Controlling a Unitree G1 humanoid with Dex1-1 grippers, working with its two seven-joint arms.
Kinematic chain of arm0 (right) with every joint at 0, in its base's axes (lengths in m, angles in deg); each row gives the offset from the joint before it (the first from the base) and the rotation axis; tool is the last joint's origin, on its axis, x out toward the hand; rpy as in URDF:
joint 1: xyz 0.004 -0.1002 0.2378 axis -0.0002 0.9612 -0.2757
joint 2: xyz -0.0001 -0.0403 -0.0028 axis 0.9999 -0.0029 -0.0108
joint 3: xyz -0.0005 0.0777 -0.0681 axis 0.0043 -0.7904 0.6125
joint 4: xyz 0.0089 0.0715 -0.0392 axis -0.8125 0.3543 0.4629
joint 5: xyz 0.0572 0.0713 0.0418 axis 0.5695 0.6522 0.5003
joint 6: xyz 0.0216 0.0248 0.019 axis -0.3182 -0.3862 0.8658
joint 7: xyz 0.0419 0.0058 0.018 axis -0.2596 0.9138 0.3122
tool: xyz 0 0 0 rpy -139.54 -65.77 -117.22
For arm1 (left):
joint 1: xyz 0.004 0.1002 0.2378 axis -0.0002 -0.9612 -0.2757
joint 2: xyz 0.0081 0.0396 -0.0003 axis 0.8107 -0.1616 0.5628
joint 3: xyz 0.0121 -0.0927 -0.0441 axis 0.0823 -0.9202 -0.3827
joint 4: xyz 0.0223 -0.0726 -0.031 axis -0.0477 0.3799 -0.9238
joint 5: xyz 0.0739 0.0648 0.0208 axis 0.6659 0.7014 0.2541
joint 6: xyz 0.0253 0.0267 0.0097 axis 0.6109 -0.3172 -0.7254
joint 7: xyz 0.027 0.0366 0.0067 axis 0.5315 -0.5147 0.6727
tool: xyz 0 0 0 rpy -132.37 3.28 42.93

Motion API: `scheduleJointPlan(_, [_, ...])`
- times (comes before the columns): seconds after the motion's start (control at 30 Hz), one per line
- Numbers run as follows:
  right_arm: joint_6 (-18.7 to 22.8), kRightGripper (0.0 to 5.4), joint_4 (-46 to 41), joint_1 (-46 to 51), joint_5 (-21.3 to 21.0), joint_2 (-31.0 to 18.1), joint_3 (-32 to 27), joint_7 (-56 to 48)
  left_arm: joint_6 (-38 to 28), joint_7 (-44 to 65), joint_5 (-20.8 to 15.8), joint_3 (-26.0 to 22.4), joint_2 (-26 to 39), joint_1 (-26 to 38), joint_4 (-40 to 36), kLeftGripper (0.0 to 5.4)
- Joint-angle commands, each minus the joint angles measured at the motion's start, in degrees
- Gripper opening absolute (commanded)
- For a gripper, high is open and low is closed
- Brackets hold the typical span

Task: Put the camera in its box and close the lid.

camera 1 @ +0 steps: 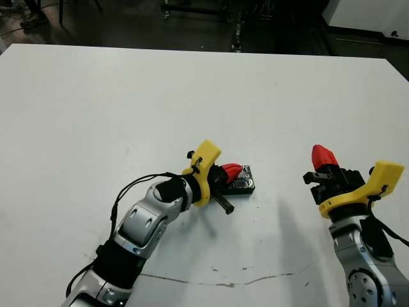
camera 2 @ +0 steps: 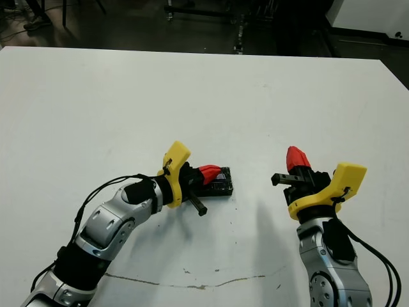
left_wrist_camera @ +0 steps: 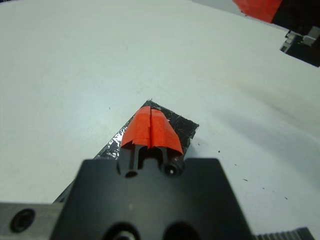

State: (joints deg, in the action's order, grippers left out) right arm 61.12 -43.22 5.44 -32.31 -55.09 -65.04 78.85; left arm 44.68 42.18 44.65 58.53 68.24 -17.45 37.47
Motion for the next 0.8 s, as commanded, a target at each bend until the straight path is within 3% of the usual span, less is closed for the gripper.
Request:
scheduleJointPlan(0.03, [-0.30, 0.00, 0.19, 0.61, -0.12, -0.54, -0.21, -0.25, 8.15, 0.61, -3.46, -2.80, 2.58, -3.87, -3.10, 0.01])
scheduleJointPlan(0.27, [-0.16, 0.00, 0.06, 0.50, -0.27, -0.56, -0.22, 0.04, 18.59, -1.51, -11.34, -12.57, 5.96, -4.57, -18.04, 0.01])
scheduleJointPlan(0.47, [0.07, 0.00, -0.01, 0.27, 0.24, -0.48, -0.30, -0.02, 19.65, -3.01, -16.53, -21.29, 7.95, -4.43, -22.88, 0.01])
scheduleJointPlan(0.63, [0.39, 0.00, -0.36, 0.06, -0.01, -0.42, -0.21, 0.55, 15.62, -3.72, -19.47, -27.38, 8.38, -4.26, -23.41, 0.01])
scheduleJointPlan(0.8, [0.39, 0.00, -0.42, -0.30, 0.35, -0.32, -0.45, 0.75, -0.09, -5.30, -13.75, -28.71, 7.84, -6.21, -23.02, 0.01])
